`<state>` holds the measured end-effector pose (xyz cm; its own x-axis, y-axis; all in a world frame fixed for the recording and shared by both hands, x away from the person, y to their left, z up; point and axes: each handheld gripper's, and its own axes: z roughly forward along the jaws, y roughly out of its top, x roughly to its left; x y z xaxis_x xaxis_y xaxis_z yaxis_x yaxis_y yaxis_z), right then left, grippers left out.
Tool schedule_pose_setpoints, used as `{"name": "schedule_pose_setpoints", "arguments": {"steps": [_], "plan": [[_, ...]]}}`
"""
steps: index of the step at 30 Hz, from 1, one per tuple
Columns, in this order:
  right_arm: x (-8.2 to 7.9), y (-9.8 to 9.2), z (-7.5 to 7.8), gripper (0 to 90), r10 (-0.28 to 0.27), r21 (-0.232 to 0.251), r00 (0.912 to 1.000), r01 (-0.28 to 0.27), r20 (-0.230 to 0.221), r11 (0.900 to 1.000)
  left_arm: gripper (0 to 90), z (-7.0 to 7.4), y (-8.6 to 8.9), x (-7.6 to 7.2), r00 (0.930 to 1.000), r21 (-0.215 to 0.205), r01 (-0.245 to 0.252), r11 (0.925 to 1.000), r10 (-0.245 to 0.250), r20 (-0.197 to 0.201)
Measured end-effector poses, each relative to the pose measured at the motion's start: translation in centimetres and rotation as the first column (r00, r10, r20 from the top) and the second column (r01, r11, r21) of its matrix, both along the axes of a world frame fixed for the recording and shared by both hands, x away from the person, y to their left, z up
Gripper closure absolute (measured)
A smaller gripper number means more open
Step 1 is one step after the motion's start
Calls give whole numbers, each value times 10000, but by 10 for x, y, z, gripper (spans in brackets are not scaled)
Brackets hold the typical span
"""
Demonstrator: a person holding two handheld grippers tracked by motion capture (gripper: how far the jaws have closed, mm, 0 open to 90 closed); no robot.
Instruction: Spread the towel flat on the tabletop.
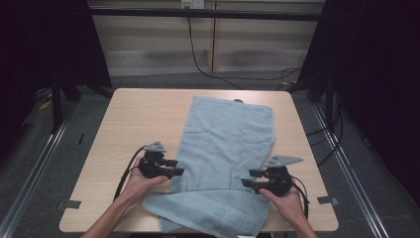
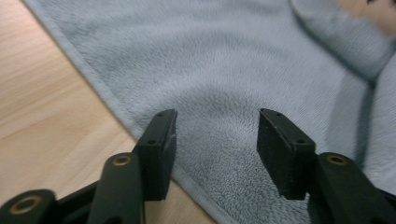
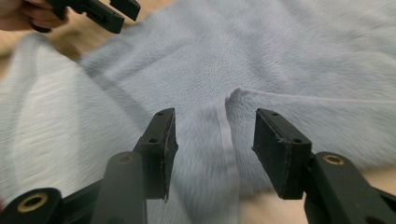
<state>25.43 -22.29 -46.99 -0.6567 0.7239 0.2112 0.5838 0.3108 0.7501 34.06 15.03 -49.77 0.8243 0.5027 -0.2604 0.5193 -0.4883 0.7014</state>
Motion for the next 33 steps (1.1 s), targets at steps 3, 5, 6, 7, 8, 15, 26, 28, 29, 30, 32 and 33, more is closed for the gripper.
{"name": "schedule_pose_setpoints", "arguments": {"steps": [3, 5, 6, 7, 8, 15, 26, 28, 29, 30, 32, 33], "plan": [[13, 12, -12, 482, 15, -512, 9995, -32, -325, 9987, 408, -2, -7, -7, 9992, 361, 207, 9991, -218, 325], [15, 16, -19, 607, 73, -682, 9983, -112, -581, 9976, 560, -1, -10, -17, 9934, 1018, 116, 9947, -231, 1123], [13, 17, -20, 679, 231, -711, 9985, -267, -504, 9971, 668, -1, -10, -21, 9889, 1242, 298, 9918, -473, 1409], [11, 17, -18, 728, 259, -712, 9986, -292, -467, 9970, 765, 0, -8, -25, 9878, 1277, 570, 9902, -745, 1365], [5, 17, -15, 803, 230, -694, 9995, -246, -237, 9973, 838, 1, -7, -27, 9892, 1251, 567, 9905, -727, 1275], [-35, -17, 11, 868, -599, 200, 9956, 586, 721, 9981, 859, 11, 30, -52, 9955, 366, 305, 9989, -336, 884], [-83, -52, 9, 811, -1936, 36, 9789, 1938, 654, 9810, 842, 20, 54, -71, 9972, -176, 40, 9998, -27, 743], [-78, -48, 8, 761, -1789, -157, 9823, 1800, 554, 9835, 811, 17, 48, -63, 9981, -207, 0, 9998, 13, 619], [-75, -46, 8, 722, -1756, -170, 9828, 1768, 569, 9841, 761, 17, 46, -59, 9978, -230, -71, 9997, 86, 652], [-73, -44, 9, 692, -1771, -167, 9820, 1785, 653, 9838, 735, 17, 44, -55, 9983, -275, -67, 9996, 83, 585], [-66, -42, 12, 617, -1850, -130, 9795, 1866, 798, 9823, 705, 19, 41, -50, 9978, -265, -148, 9995, 165, 638], [-62, -41, 14, 599, -1934, -50, 9776, 1945, 836, 9809, 681, 20, 40, -48, 9975, -294, -186, 9994, 206, 671]]}}
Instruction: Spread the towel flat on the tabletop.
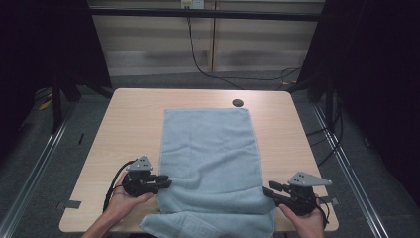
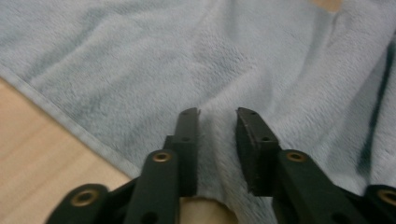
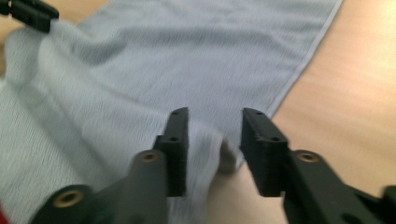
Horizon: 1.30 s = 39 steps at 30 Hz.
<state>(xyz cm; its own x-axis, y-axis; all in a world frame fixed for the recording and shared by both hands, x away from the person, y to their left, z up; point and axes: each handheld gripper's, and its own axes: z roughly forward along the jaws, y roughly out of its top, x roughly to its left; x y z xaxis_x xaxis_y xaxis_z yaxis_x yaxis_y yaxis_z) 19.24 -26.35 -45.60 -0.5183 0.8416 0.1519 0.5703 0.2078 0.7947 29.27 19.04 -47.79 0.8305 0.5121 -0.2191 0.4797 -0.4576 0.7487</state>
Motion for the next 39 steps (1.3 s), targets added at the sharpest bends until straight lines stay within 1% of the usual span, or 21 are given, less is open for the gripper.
{"name": "schedule_pose_setpoints", "arguments": {"steps": [2, 4, 5, 7, 9, 10, 11, 13, 14, 15, 16, 19, 23, 26, 29, 33, 34, 35, 36, 37, 39], "plan": [[10, 2, 3, 575, 62, 50, 9999, -63, 130, 10000, 677, 2, -1, 4, 10000, -149, -73, 9999, 72, -14], [21, 7, 4, 568, 152, -37, 9997, -152, 197, 9999, 673, 1, -5, 9, 10000, -194, 43, 9998, -44, -21], [29, 12, 3, 570, 351, -4, 9993, -351, 151, 9994, 699, -1, -7, 12, 9999, -188, 159, 9997, -160, -26], [44, 22, -2, 584, 849, -185, 9964, -849, -14, 9962, 724, -7, -13, 19, 10000, 460, -3, 9989, 3, 5], [59, 32, -10, 586, 1103, -532, 9935, -1117, -280, 9923, 719, -20, -17, 28, 9989, 625, -149, 9979, 176, -424], [67, 36, -16, 585, 1169, -568, 9921, -1194, -459, 9912, 710, -23, -17, 30, 9990, 447, -184, 9988, 201, -400], [75, 39, -22, 584, 1211, -502, 9902, -1247, -695, 9909, 710, -23, -17, 31, 9991, 501, -191, 9986, 209, -364], [86, 46, -34, 580, 1132, -846, 9880, -1223, -1055, 9889, 682, -21, -18, 30, 9988, 872, -493, 9950, 486, 93], [89, 49, -39, 578, 1127, -875, 9861, -1237, -1219, 9885, 673, -21, -16, 31, 9984, 929, -555, 9941, 542, 166], [90, 51, -43, 571, 1189, -945, 9835, -1324, -1364, 9867, 672, -22, -14, 33, 9984, 763, -555, 9955, 557, -2], [88, 53, -44, 572, 1125, -965, 9859, -1248, -1237, 9875, 672, -23, -12, 34, 9986, 674, -526, 9963, 532, -77], [79, 58, -43, 574, 1256, -1139, 9844, -1398, -1234, 9836, 675, -25, -4, 33, 9992, 446, -379, 9983, 382, -64], [56, 63, -42, 595, 1816, -1160, 9748, -1968, -1300, 9736, 684, -24, 7, 20, 9999, 511, 4, 9987, 3, -152], [37, 63, -41, 605, 2075, -1016, 9691, -2216, -1338, 9698, 681, -23, 11, 7, 9995, 440, 159, 9989, -147, -287], [20, 61, -41, 608, 2376, -716, 9595, -2504, -1513, 9655, 675, -22, 14, -13, 9975, 445, 622, 9971, -606, -374], [-5, 59, -39, 610, 2928, -452, 9398, -3049, -1763, 9513, 659, -20, 19, -39, 9928, 408, 1062, 9935, -1037, -607], [-9, 59, -39, 610, 2974, -463, 9380, -3099, -1781, 9497, 652, -19, 21, -44, 9914, 438, 1168, 9922, -1138, -645], [-12, 60, -38, 608, 3065, -545, 9350, -3204, -1784, 9457, 650, -18, 22, -51, 9933, 297, 1041, 9941, -1024, -528], [-14, 61, -37, 597, 3116, -587, 9344, -3256, -1728, 9437, 650, -15, 24, -54, 9933, 154, 1055, 9943, -1046, -490], [-14, 61, -36, 594, 3074, -517, 9367, -3197, -1676, 9461, 639, -12, 25, -55, 9932, 27, 1067, 9943, -1065, -467], [-9, 58, -30, 589, 2923, -126, 9474, -2964, -1304, 9550, 612, -9, 26, -50, 9966, -149, 754, 9970, -759, -334]]}}
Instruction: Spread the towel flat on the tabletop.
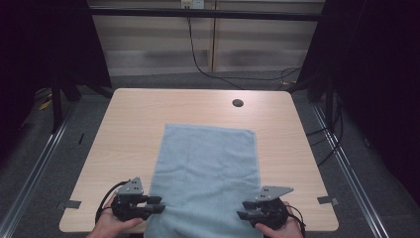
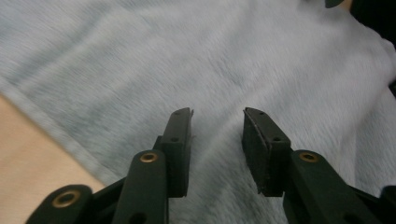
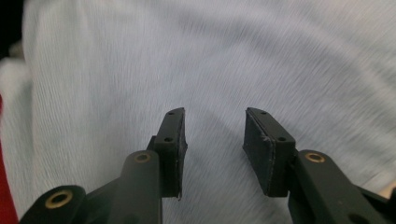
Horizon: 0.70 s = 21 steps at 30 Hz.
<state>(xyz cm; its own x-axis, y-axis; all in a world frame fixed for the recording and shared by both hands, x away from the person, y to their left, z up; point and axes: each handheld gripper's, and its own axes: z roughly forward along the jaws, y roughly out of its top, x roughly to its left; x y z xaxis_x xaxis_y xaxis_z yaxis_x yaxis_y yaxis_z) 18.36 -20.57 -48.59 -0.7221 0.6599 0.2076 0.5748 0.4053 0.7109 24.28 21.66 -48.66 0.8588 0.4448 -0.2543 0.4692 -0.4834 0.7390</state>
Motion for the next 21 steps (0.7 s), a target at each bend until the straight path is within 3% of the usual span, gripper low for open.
{"name": "schedule_pose_setpoints", "arguments": {"steps": [2, 5, 7, 11, 14, 15, 17, 19, 21], "plan": [[12, -7, 8, 588, -412, 271, 9986, 403, 344, 9988, 594, 4, 0, 15, 9985, -137, -509, 9986, 512, 193], [36, -13, 14, 571, -807, 221, 9946, 794, 650, 9966, 549, 5, -3, 39, 9948, -215, -956, 9952, 963, 346], [59, -14, 14, 553, -1191, 19, 9896, 1194, 803, 9928, 518, 4, -10, 55, 9938, 84, -961, 9953, 955, 576], [96, -16, 15, 528, -1657, 90, 9824, 1655, 866, 9862, 516, 0, -21, 84, 9926, -66, -1190, 9929, 1191, 219], [119, -17, 16, 496, -1716, 208, 9817, 1705, 827, 9851, 498, 0, -25, 99, 9897, -276, -1431, 9893, 1433, 62], [125, -18, 15, 488, -1773, 182, 9807, 1764, 825, 9841, 496, 0, -26, 103, 9881, -166, -1510, 9884, 1514, 266], [135, -20, 11, 484, -1917, 105, 9786, 1915, 744, 9814, 492, -2, -26, 111, 9836, -33, -1786, 9839, 1786, 266], [142, -19, 5, 483, -2020, 34, 9770, 2022, 679, 9793, 491, -7, -26, 117, 9793, 369, -1981, 9795, 1961, 508], [144, -17, 1, 467, -2060, -117, 9765, 2072, 633, 9782, 490, -15, -29, 118, 9814, 740, -1886, 9793, 1853, 501]]}}
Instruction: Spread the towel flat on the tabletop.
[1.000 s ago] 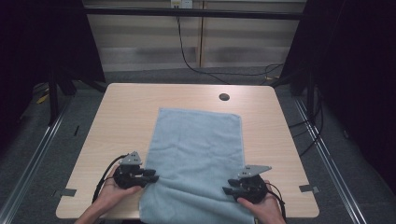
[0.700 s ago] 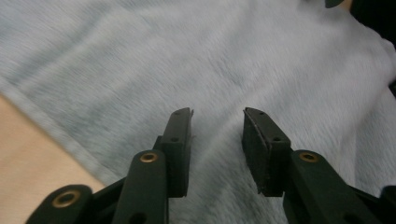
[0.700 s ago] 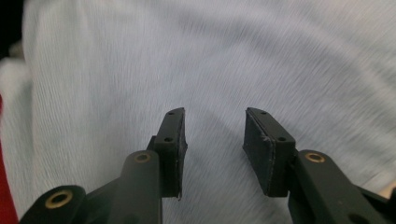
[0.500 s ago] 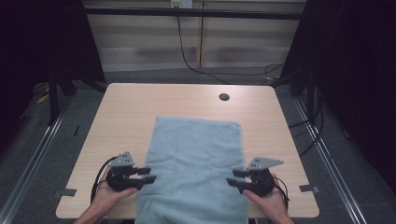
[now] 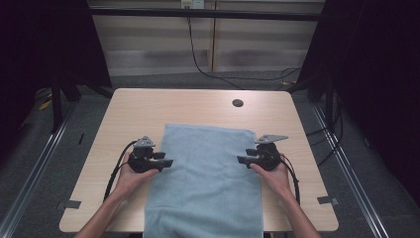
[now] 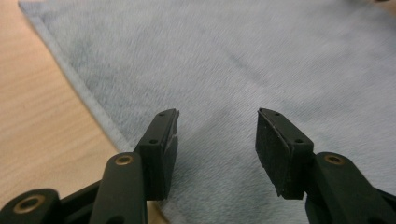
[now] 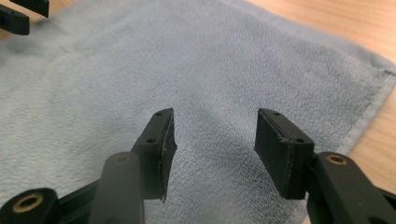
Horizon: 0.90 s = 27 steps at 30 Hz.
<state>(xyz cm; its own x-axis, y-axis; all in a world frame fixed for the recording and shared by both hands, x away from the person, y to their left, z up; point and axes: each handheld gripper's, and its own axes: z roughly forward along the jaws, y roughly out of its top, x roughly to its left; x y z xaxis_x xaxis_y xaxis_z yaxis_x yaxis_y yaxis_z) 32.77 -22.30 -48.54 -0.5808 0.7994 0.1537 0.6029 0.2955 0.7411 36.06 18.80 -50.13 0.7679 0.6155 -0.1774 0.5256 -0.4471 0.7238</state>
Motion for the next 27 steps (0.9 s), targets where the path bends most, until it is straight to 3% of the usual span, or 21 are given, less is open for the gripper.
{"name": "schedule_pose_setpoints", "arguments": {"steps": [2, 6, 8, 11, 14, 21, 27], "plan": [[1, 3, -4, 455, 63, -220, 10000, -64, -49, 9997, 487, -2, -1, -6, 9993, 277, 154, 9995, -164, 339], [0, 9, -11, 426, 149, -462, 9996, -160, -239, 9988, 487, -3, 2, -15, 9983, 383, 207, 9991, -228, 544], [-1, 12, -15, 401, 159, -653, 9991, -185, -393, 9977, 487, -2, 5, -21, 9970, 644, 404, 9971, -445, 630], [-7, 14, -19, 398, 145, -585, 9998, -153, -134, 9982, 486, -2, 9, -33, 9968, 485, 428, 9979, -459, 657], [-17, 17, -18, 395, 324, -912, 9994, -331, -89, 9953, 482, -2, 11, -41, 9970, 480, 460, 9978, -489, 606], [-46, 15, -20, 394, 633, -902, 9978, -615, 175, 9940, 465, -1, 13, -64, 9966, 199, 757, 9969, -763, 302], [-69, 12, -17, 395, 730, -659, 9973, -736, -113, 9951, 453, 2, 13, -85, 9930, 321, 1170, 9926, -1174, 105]]}}
